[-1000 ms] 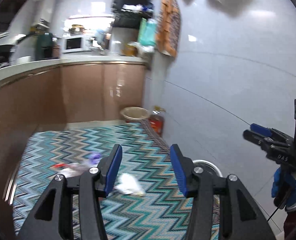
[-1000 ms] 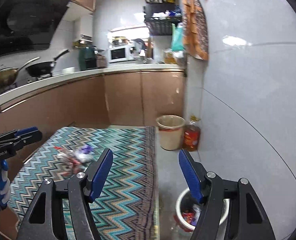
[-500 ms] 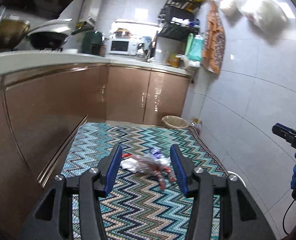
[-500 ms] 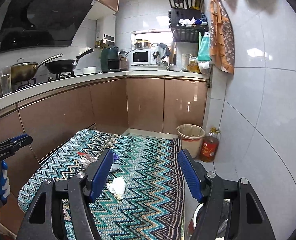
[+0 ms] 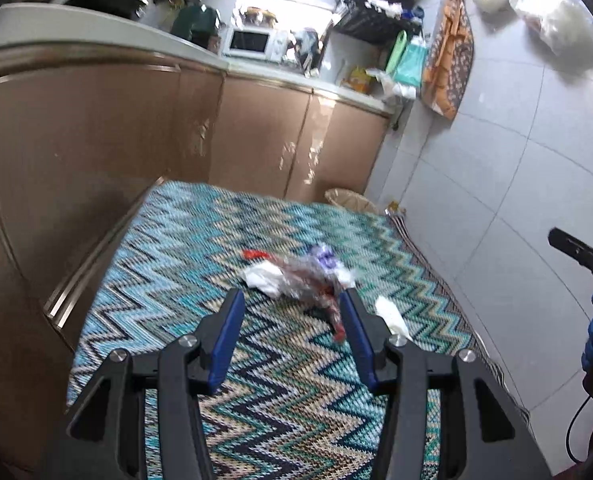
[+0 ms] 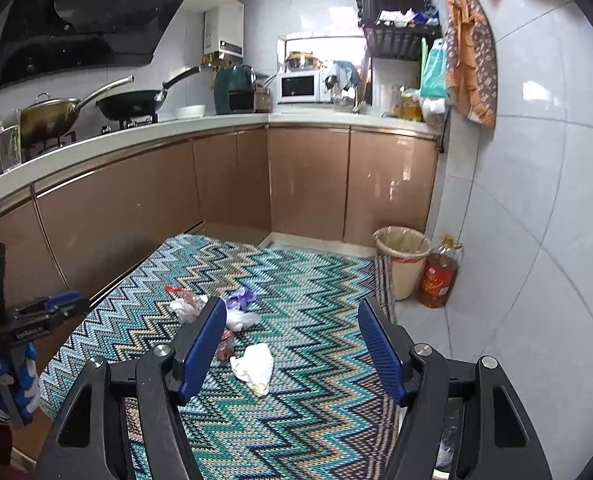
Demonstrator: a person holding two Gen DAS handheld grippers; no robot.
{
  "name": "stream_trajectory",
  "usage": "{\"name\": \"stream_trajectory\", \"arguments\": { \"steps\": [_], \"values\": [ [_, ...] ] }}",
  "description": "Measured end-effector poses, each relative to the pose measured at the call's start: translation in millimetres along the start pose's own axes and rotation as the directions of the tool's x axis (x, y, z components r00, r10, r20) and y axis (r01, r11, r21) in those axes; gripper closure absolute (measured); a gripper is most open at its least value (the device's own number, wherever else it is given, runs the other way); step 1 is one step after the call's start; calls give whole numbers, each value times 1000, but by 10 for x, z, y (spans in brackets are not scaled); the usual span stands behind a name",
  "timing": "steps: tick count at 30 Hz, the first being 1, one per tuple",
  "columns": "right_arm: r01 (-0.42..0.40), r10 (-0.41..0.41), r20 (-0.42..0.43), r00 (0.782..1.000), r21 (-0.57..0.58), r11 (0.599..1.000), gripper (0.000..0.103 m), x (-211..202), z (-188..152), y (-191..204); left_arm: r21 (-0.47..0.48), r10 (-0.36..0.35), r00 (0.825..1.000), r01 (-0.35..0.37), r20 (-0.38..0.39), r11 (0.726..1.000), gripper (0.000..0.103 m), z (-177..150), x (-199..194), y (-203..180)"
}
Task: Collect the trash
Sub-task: 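Move both tools back over the rug toward the remaining trash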
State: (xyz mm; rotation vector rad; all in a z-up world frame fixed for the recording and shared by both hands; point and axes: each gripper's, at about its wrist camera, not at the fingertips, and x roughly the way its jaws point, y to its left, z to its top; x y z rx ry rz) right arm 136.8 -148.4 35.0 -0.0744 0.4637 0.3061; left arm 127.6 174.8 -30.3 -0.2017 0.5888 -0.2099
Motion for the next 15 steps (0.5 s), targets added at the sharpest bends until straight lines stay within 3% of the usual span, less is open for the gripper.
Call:
{"name": "stream_trajectory", "arguments": {
  "steps": [7,15],
  "values": [
    [-80,83,-90,993,38,996,39,447,-183,-58,-9,-69,986,69,-152,998,55,-220,537,-141],
    [-132,147,-199,969,86,987,47,942,-422,-188,-47,-148,950,141,-273,989,58,-344,1185,-273]
  ]
}}
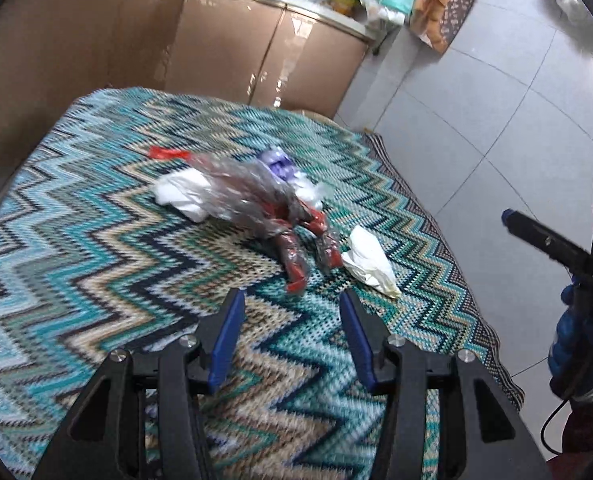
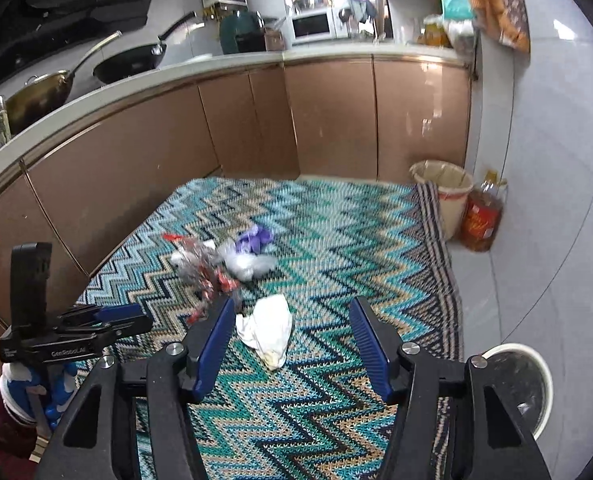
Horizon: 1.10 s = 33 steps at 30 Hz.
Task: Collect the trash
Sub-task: 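Move both tools back over the rug toward the remaining trash, then grasp the red-tied plastic bag with the left tool while the right tool grasps a white tissue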
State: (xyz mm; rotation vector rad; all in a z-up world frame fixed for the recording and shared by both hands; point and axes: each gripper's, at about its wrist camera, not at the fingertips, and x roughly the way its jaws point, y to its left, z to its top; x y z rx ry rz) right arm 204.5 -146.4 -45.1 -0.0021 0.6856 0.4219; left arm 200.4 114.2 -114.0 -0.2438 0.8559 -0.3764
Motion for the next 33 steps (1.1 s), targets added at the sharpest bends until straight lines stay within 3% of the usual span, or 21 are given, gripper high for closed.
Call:
{"name": "stream_trajectory", "arguments": {
  "steps": [6,13,24,27,33],
  "values": [
    [-43,44,-84,996,13,999,50,393,-109,-71,-7,-27,997,27,-72,1000,76,80,428,-55],
    [-88,87,-145,986,0,996,50,743,-155,-46,-34,-17,996,14,-92,999,87,141,638,-8],
    [-128,124,-224,967,-2,992,57,1233,-221,15,-54,-20,997,16,-68,998,93,95,544,72],
    [-127,123,-244,962,0,992,63,1302,-255,13,-64,-24,998,20,-63,998,93,55,471,79],
    [-130,126,-248,961,-2,991,87,1290,-305,14,-66,-14,999,11,-45,998,93,-39,274,63]
  ]
}}
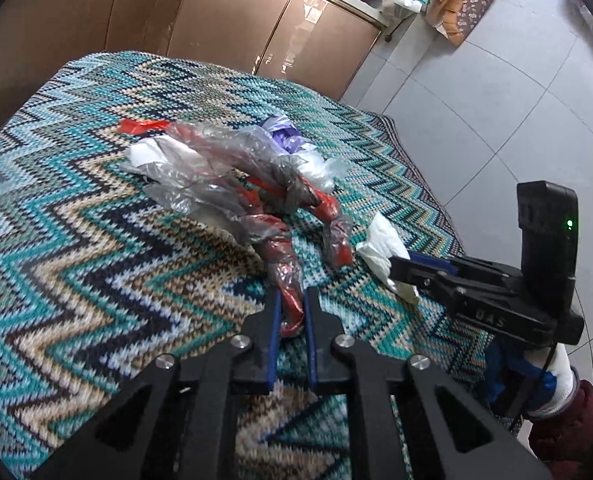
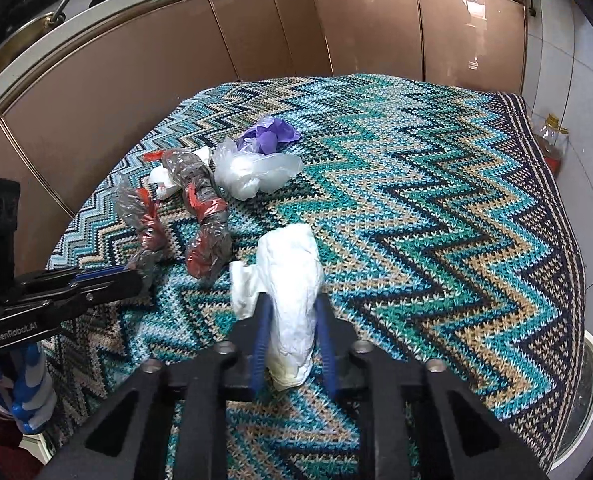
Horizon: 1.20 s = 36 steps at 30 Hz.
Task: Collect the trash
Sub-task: 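Grasp the red-tied plastic bag with the left tool while the right tool grasps a white tissue, then carry the plastic bag and white tissue over the white bin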
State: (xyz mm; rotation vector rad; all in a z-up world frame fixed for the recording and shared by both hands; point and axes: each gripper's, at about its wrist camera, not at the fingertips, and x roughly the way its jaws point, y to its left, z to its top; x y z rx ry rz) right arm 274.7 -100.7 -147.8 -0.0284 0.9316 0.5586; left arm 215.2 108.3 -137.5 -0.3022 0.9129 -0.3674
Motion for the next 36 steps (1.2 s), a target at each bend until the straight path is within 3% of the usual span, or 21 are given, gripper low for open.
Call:
{"name": "stream_trajectory", "arguments": {
  "steps": [6,15,24,31,36],
  "values": [
    [8,-7,25,1000,-20,1000,91,-188,-59,122,-2,14,999,-14,31,1000,93,-88,-224,-35],
    [29,-26,130,991,-15,999,91,-823,-236,255,38,27,993,-32,115,999,93,-193,-717,-240],
    [41,-49,264,963,36,999,91,-1544,-568,40,165,27,987,-54,160,985,93,-164,-976,-849],
    [93,-140,315,939,162,982,91,-1927,-925,-626,339,-15,996,-17,91,941,93,-123,-691,-1700],
    [153,-231,293,928,266,952,91,-2114,-1220,-1180,473,-63,998,59,-7,879,93,-118,-179,-2487]
  ]
}}
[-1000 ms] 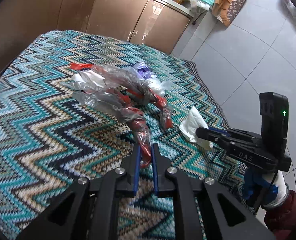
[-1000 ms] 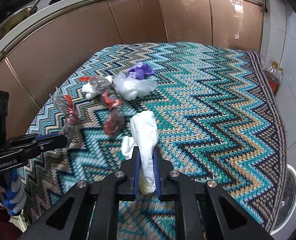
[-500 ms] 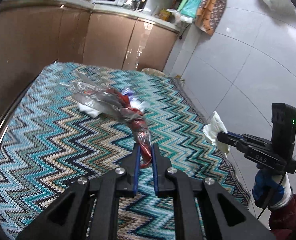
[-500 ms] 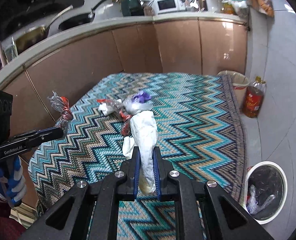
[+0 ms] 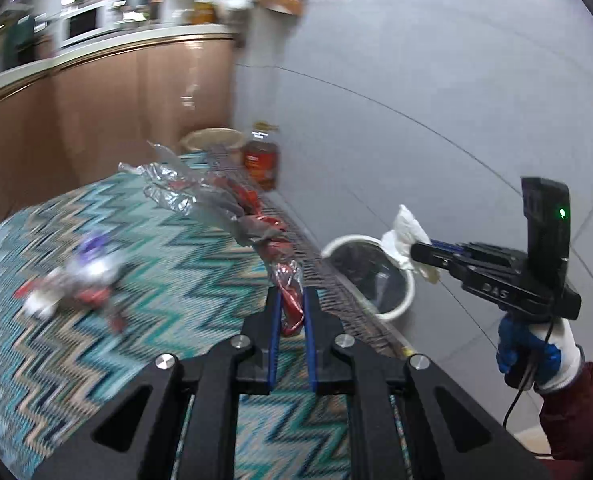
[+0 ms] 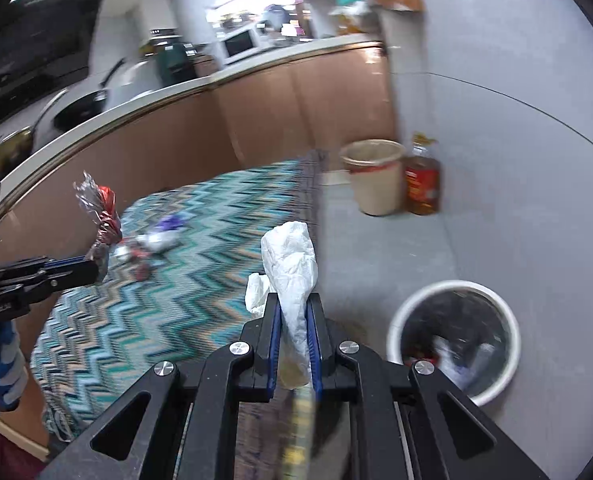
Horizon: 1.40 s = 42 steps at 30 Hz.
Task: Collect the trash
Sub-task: 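Carry the plastic bag and white tissue over the white bin, then open both tools to drop the plastic bag and tissue into the bin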
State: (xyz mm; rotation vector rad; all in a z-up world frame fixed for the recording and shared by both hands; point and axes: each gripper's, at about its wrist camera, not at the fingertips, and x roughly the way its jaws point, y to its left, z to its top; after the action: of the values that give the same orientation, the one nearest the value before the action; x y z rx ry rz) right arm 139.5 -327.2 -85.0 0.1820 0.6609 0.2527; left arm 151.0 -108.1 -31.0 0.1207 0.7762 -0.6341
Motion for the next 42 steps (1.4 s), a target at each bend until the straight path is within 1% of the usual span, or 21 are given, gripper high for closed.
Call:
{"name": "stream_trajectory", "arguments": {
  "steps": [1,3,6,8,9,11,14,16,20,23,25,26,28,29,32,34,36,42],
  "values": [
    [16,-16,-2,1000,10,1000,91,-16,-15,-99,19,-12,1000,12,-11,1000,93,36,88,-101],
    [54,-54,-7,999,38,998,91,-47,-46,-353,71,-47,998,50,-51,996,93,169,389,-376],
    [100,-98,-22,995,78,992,91,-34,-60,-694,116,-84,991,97,-104,989,93,313,779,-686],
    [122,-120,-34,992,101,987,91,-3,-68,-877,132,-117,981,138,-154,982,93,423,1103,-905],
    [140,-135,-44,990,117,983,91,37,-72,-1011,134,-125,977,150,-174,980,93,458,1245,-974],
    [155,-149,-57,987,128,980,91,91,-66,-1150,149,-132,969,165,-210,975,93,513,1490,-1127],
    [178,-167,-83,982,138,974,90,199,-65,-1359,171,-119,961,165,-251,971,93,601,1868,-1348],
    [194,-181,-103,978,138,971,89,291,-67,-1486,166,-113,954,163,-277,972,93,655,2118,-1406],
    [211,-193,-125,973,154,965,88,416,-78,-1718,144,-94,946,145,-311,979,93,753,2538,-1485],
    [228,-204,-148,968,172,958,88,540,-98,-1891,147,-81,941,136,-328,980,91,786,2766,-1527],
    [242,-212,-167,963,185,952,80,604,-125,-1976,132,-84,935,137,-344,982,91,764,2876,-1555],
    [250,-217,-177,960,192,949,77,641,-139,-2024,113,-88,929,137,-359,984,91,759,2957,-1547],
    [265,-226,-195,954,200,943,63,659,-175,-2099,97,-91,925,136,-370,986,91,732,3022,-1535],
    [274,-234,-202,951,202,940,60,663,-196,-2122,89,-97,923,139,-373,986,91,732,3058,-1529],
    [285,-240,-214,947,211,935,59,654,-242,-2168,72,-112,921,149,-373,986,90,730,3077,-1488],
    [293,-246,-222,943,207,934,58,644,-266,-2163,72,-111,922,147,-371,986,85,740,3078,-1468],
    [294,-247,-222,943,213,932,58,622,-283,-2152,65,-114,923,147,-367,987,82,745,3040,-1441],
    [290,-247,-207,947,215,933,55,523,-271,-2069,71,-115,931,148,-345,986,82,780,2892,-1391]
  ]
}}
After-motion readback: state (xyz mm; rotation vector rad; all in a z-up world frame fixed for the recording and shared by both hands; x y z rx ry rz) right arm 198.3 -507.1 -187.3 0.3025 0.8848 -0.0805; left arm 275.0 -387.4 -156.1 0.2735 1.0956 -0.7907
